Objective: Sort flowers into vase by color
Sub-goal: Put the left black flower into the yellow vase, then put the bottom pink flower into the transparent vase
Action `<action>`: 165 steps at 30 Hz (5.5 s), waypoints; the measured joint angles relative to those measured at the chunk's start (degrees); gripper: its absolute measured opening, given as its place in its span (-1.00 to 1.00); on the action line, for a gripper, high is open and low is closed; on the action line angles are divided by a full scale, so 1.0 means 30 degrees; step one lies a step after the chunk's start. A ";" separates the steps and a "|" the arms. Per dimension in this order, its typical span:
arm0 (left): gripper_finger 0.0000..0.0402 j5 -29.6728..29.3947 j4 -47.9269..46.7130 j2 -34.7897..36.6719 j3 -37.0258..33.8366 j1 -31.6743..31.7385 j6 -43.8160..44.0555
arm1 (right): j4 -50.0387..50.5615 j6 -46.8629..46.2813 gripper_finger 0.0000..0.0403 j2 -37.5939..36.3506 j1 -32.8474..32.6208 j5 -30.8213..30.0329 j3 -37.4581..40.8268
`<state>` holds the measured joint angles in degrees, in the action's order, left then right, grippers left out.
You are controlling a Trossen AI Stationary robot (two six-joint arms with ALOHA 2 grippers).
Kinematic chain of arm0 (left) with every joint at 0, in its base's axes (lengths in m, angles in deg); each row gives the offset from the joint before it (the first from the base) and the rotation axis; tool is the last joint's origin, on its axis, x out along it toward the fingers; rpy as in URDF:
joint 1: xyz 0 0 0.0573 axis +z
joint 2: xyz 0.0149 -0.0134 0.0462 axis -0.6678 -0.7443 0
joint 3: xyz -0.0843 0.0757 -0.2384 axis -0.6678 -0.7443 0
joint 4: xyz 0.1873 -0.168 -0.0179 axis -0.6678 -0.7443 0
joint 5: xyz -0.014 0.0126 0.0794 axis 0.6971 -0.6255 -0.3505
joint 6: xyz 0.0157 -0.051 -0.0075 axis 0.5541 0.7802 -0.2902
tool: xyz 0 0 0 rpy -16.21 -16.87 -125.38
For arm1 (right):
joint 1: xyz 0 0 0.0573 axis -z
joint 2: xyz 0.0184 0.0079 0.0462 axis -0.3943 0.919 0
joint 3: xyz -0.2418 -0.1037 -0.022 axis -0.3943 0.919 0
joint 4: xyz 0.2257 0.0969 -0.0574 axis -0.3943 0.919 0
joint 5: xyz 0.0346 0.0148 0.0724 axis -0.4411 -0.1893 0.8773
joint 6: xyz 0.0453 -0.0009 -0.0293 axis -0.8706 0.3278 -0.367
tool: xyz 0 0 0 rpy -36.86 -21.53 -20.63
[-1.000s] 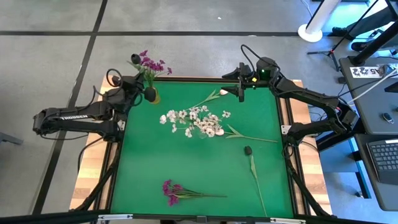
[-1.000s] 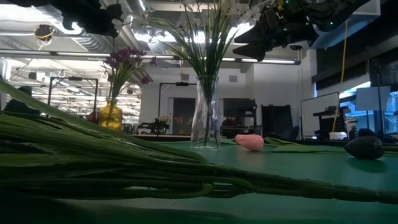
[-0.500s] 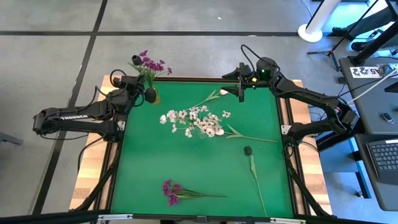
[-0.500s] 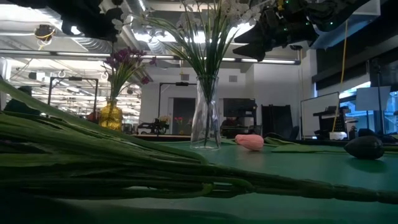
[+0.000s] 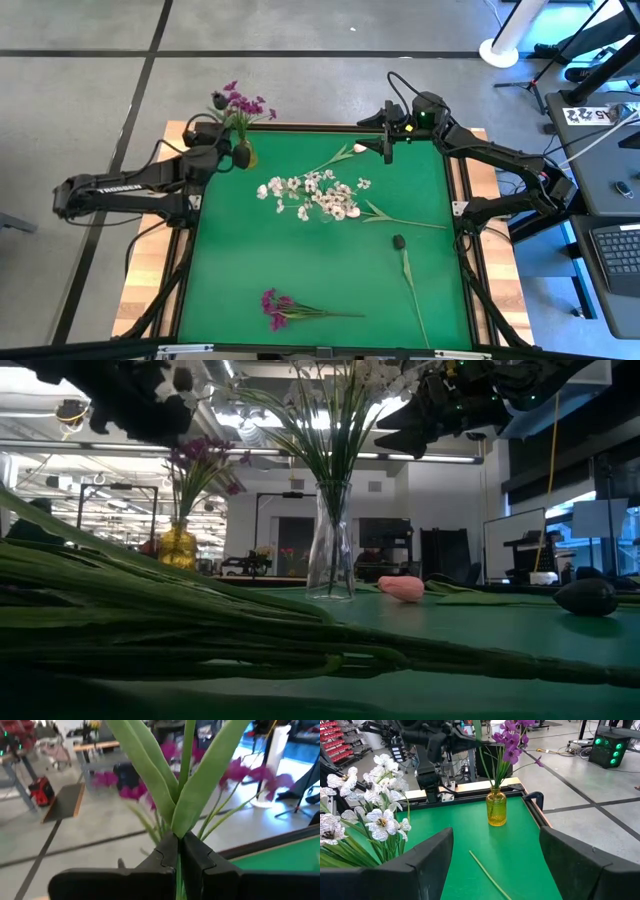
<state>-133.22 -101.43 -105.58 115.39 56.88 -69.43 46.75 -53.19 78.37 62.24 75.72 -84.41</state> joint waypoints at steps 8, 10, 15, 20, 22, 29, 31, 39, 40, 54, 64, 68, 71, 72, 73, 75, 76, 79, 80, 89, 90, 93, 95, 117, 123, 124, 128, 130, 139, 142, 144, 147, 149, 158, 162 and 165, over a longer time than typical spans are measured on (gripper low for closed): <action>-0.93 0.0830 -0.1499 -0.1004 0.0000 0.1385 0.2280 | -0.0016 -0.0106 0.46 0.0000 -0.0003 0.0000 0.0000; -0.86 0.1049 -0.1480 -0.1341 0.0000 0.1685 0.2352 | -0.0026 -0.0253 0.46 0.0000 -0.0010 0.0006 0.0000; -0.63 0.2289 -0.1391 -0.2142 0.0000 0.2372 0.2294 | -0.0023 -0.0425 0.46 0.0000 -0.0010 0.0005 0.0000; -0.40 0.3417 -0.1368 -0.2320 0.0015 0.2726 0.2286 | -0.0016 -0.0430 0.46 0.0000 -0.0010 0.0001 0.0000; -0.32 0.3826 -0.1378 -0.2289 0.0015 0.2726 0.2244 | -0.0013 -0.0430 0.46 0.0000 -0.0010 0.0003 0.0000; -0.07 0.5504 -0.1807 -0.1903 0.0015 0.2651 0.2216 | -0.0009 -0.0423 0.46 0.0000 -0.0010 0.0003 0.0000; -0.02 0.5637 -0.2156 -0.1718 0.0015 0.2499 0.2213 | -0.0009 -0.0430 0.46 0.0000 -0.0010 0.0006 0.0000; 0.14 0.5640 -0.6335 -0.0945 0.2028 0.1972 0.2880 | -0.0013 -0.0423 0.46 0.0000 -0.0010 0.0000 0.0000; 0.15 0.5631 -0.7172 -0.0948 0.2541 0.1946 0.3021 | -0.0021 -0.0418 0.46 0.0000 -0.0010 0.0000 0.0000; 0.17 0.7341 -1.2278 -0.0951 0.7235 0.1498 0.3820 | -0.0001 -0.0423 0.46 0.0000 -0.0010 0.0000 0.0000; 0.17 0.9600 -1.6305 -0.0929 1.0649 -0.0404 0.6010 | -0.0001 -0.0420 0.46 0.0007 -0.0010 0.0003 0.0000; 0.15 1.1875 -1.6541 -0.0956 1.1062 -0.1519 0.6447 | 0.0000 -0.0423 0.46 0.0007 -0.0003 0.0002 0.0000; 0.14 1.2218 -1.6615 -0.0951 1.1294 -0.2672 0.6869 | 0.0010 -0.0413 0.46 -0.0009 0.0007 0.0000 0.0000; 0.14 1.2132 -1.6761 -0.0951 1.1364 -0.3006 0.6885 | 0.0051 -0.0387 0.46 -0.0052 0.0042 0.0002 0.0000; 0.13 1.1839 -1.7109 -0.0951 1.1521 -0.3287 0.6958 | 0.0134 -0.0370 0.46 -0.0139 0.0140 0.0007 0.0000; 0.13 1.0945 -1.8147 -0.0965 1.2027 -0.3684 0.7227 | 0.0514 -0.0356 0.46 -0.0513 0.0352 -0.0010 0.0000; 0.13 1.0389 -1.8864 -0.0965 1.2352 -0.3824 0.7335 | 0.0671 -0.0348 0.46 -0.0698 0.0427 0.0000 0.0000; 0.13 0.9107 -2.0058 -0.0892 1.3354 -0.4026 0.7666 | 0.1558 -0.0232 0.46 -0.1001 0.0434 -0.0015 0.0006; 0.13 0.9080 -2.0092 -0.0832 1.3608 -0.4040 0.7709 | 0.1859 -0.0115 0.46 -0.1078 0.0427 -0.0011 0.0007; 0.13 1.0692 -1.9646 -0.0818 1.3258 -0.4459 0.6767 | 0.4580 0.0849 0.46 -0.1581 0.0383 -0.0778 0.0007; 0.13 1.0690 -1.9334 -0.0820 1.2845 -0.4736 0.6679 | 0.4976 0.1067 0.46 -0.1581 0.0377 -0.1140 0.0007; 0.13 1.0478 -1.7315 -0.0820 1.1284 -0.5899 0.6133 | 0.6087 0.1638 0.46 -0.1581 0.0376 -0.2293 0.0007; 0.13 0.9787 -1.5746 -0.0793 1.0168 -0.6876 0.5758 | 0.6580 0.1889 0.46 -0.1581 0.0376 -0.2705 0.0007; 0.13 -0.0142 -0.5731 -0.0841 0.1725 -1.7576 0.8218 | 1.4379 0.3421 0.46 -0.0147 -0.3594 -0.6661 0.0007; 0.13 -0.0576 -0.3808 -0.0846 0.0678 -1.7982 0.8239 | 1.5881 0.2160 0.46 -0.0077 -0.8055 -1.0766 0.0015; 0.13 -0.0573 -0.3808 -0.0864 0.0678 -1.7980 0.8237 | 1.5894 0.1637 0.46 -0.0074 -0.8468 -1.0556 0.0070; 0.13 -0.0640 -0.3811 -0.1117 0.0670 -1.7980 0.7893 | 1.4732 0.0403 0.46 -0.0102 -0.9375 -0.9206 0.1471; 0.13 -0.0691 -0.3808 -0.1207 0.0670 -1.7980 0.7854 | 1.4290 -0.0018 0.46 -0.0095 -0.9409 -0.9014 0.2495; 0.13 -0.0768 -0.3837 -0.1206 0.0670 -1.7973 0.7852 | 1.3748 -0.1330 0.46 -0.0240 -0.8513 -0.8767 0.5236; 0.13 -0.0775 -0.3836 -0.1206 0.0670 -1.7966 0.7861 | 1.3279 -0.1695 0.46 -0.0240 -0.8513 -0.7983 0.5811; 0.13 -0.0782 -0.3834 -0.1206 0.0670 -1.7966 0.7874 | 1.3034 -0.1916 0.46 -0.0234 -0.8513 -0.7869 0.6217; 0.13 -0.0805 -0.3836 -0.1206 0.0670 -1.7966 0.8020 | 1.2096 -0.1975 0.46 -0.0223 -0.8513 -0.7995 0.6717; 0.13 -0.0865 -0.3830 -0.1206 0.0670 -1.7966 0.8072 | 1.1135 -0.2169 0.46 -0.0191 -0.8513 -0.7807 0.7110; 0.13 -0.0950 -0.3845 -0.1206 0.0670 -1.7966 0.8209 | 0.8731 -0.2496 0.41 -0.0189 -0.8513 -0.8497 0.8249; 0.13 -0.1309 -0.3845 -0.1206 0.0670 -1.7966 0.8217 | 0.8449 -0.2389 0.23 -0.0189 -0.8513 -0.8750 0.8357; 0.13 -0.1601 -0.3852 -0.1206 0.0670 -1.7966 0.8209 | 0.8353 -0.2168 0.06 -0.0189 -0.8513 -0.8424 0.8357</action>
<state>-138.02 -112.99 -109.20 117.40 2.98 -44.80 71.81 -59.70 77.80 36.70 50.45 -59.34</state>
